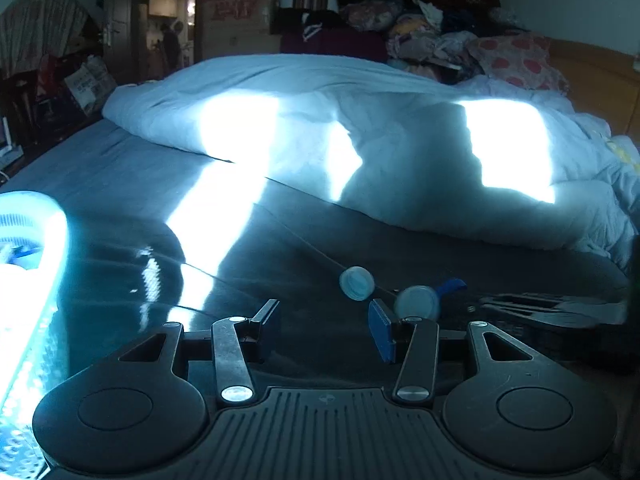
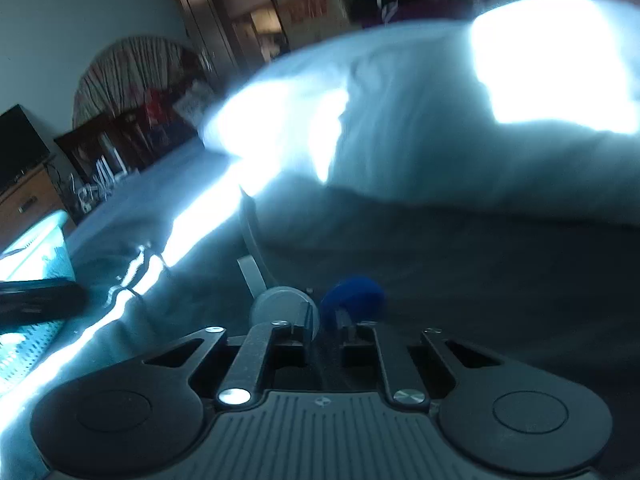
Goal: Organize objects
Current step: 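Grasp the clear cap with the left tool while the right tool grasps a blue cap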
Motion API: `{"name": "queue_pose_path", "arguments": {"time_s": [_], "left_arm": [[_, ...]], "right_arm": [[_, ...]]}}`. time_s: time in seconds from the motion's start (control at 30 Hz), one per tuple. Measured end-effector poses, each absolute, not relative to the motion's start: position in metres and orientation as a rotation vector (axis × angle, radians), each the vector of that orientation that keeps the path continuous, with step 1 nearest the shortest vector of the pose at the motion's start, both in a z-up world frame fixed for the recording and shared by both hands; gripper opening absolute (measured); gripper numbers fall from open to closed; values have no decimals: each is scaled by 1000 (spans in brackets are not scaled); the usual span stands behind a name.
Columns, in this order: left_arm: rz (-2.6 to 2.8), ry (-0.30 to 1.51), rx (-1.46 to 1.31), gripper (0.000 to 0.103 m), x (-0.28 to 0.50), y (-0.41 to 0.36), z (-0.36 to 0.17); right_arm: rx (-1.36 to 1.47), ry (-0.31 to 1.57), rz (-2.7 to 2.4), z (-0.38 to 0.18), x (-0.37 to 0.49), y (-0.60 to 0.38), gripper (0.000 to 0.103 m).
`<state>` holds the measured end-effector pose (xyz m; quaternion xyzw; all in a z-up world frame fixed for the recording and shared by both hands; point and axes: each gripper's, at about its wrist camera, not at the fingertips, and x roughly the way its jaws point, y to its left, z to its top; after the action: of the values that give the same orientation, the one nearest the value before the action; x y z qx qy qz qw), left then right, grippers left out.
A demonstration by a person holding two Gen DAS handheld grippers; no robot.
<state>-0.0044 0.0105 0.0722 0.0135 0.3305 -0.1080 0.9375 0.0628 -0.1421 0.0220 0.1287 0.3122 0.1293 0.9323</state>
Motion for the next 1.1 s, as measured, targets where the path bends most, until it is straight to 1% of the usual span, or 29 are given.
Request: {"name": "queue_pose_path", "arguments": {"time_s": [0.13,0.23,0.27,0.3,0.43,0.53,0.67,0.83,0.87,0.9,1.1], "left_arm": [[-278,694,52,49,8,-17,47],[-305,679,131,49,16,-44,30],[-315,676,153,49,19,-51,26],[-323,674,166,49,23,-57,21],[-315,707,162,49,40,-69,1],[-320,703,157,49,46,-75,-9],[-320,686,162,47,49,-81,-14],[-317,679,167,47,48,-79,-19],[-320,678,168,42,47,-79,-20],[-326,677,162,40,46,-78,-19],[-212,640,93,40,30,-50,-1]], "right_arm": [[256,582,245,36,26,-157,8],[223,591,222,36,5,-167,8],[209,599,216,33,1,-169,9],[185,606,212,31,-2,-170,14],[176,605,200,28,-10,-184,27],[189,591,191,31,-9,-190,27],[185,574,200,34,-5,-189,27],[180,552,204,36,7,-182,35],[179,553,208,36,10,-181,36],[172,553,211,36,14,-179,36],[106,599,241,25,55,-160,38]]}}
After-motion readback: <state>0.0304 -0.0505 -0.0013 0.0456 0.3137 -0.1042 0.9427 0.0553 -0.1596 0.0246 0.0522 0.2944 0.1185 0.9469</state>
